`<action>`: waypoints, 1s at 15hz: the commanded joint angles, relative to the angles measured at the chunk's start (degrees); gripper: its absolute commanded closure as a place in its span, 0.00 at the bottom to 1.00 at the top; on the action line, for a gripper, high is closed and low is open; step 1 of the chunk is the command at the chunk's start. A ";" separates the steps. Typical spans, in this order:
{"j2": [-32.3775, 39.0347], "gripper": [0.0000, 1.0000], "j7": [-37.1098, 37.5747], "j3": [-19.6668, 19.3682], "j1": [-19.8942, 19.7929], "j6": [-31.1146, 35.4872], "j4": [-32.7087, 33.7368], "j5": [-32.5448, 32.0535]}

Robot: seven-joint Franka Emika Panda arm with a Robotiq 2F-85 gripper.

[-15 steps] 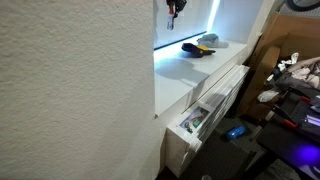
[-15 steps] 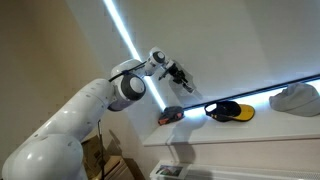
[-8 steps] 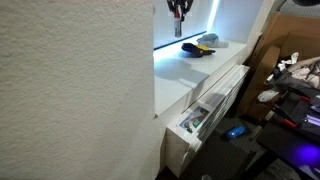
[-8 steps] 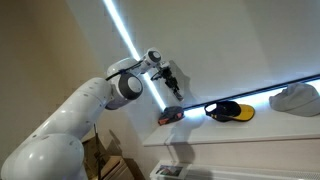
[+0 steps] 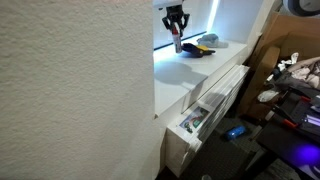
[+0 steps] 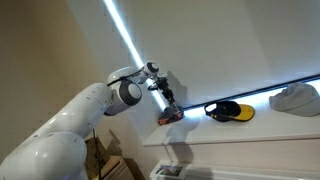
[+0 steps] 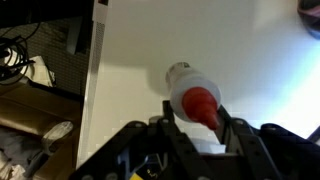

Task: Place the black cap on the blue can, move the gray cap to the right, and move the bottle to the left

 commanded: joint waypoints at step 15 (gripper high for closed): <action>6.86 0.84 11.04 2.95 0.35 27.26 0.56 7.25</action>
